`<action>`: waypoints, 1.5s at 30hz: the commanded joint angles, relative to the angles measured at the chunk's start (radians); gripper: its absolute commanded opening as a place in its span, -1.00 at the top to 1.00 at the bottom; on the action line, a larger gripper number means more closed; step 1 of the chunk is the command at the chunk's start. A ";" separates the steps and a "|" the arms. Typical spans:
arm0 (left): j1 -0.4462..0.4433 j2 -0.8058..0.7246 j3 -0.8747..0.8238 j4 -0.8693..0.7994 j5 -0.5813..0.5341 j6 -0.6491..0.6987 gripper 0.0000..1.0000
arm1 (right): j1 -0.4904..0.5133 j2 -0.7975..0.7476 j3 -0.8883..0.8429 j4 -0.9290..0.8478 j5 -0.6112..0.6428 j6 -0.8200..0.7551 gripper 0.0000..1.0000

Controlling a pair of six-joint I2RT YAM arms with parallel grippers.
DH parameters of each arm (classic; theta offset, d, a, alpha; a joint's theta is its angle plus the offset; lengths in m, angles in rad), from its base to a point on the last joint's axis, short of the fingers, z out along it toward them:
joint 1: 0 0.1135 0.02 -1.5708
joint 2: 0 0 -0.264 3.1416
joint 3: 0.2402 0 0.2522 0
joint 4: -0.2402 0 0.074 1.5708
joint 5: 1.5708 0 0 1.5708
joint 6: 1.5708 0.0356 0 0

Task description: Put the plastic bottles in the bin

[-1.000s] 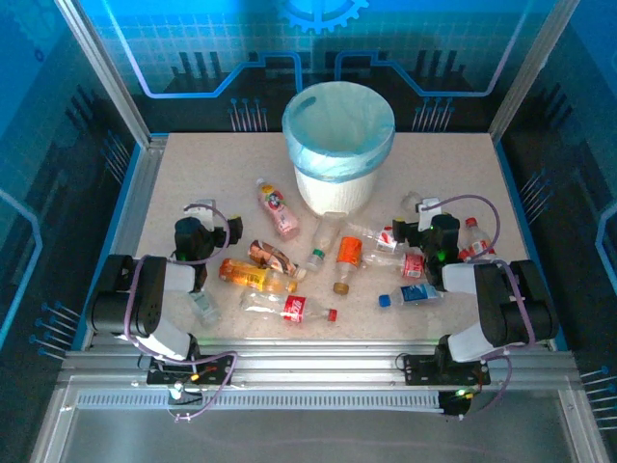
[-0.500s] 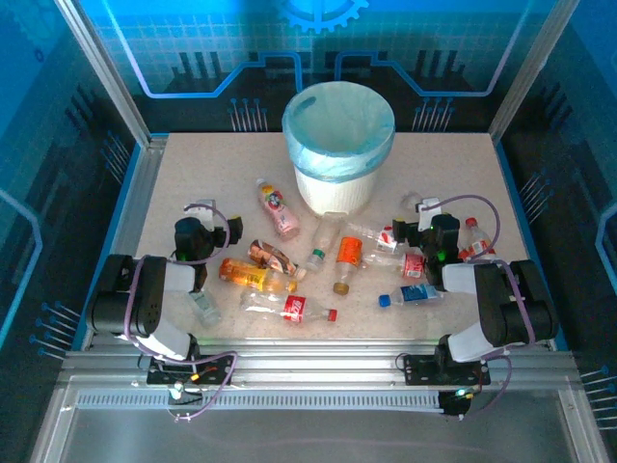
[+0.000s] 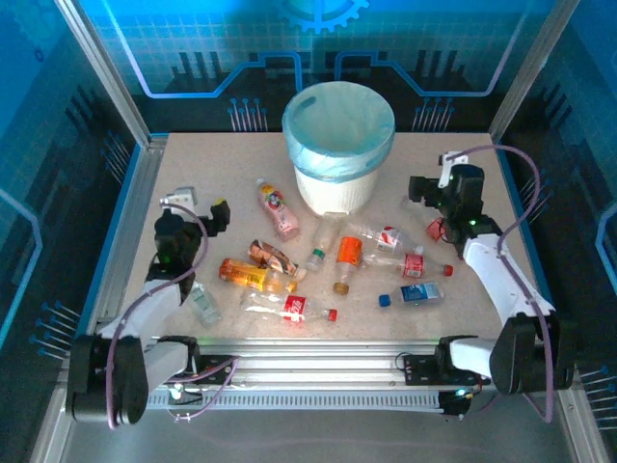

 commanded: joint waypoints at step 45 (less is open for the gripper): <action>-0.975 0.685 1.256 -1.118 0.462 0.423 -0.69 | -0.329 0.719 0.545 -0.669 0.083 -0.151 -0.26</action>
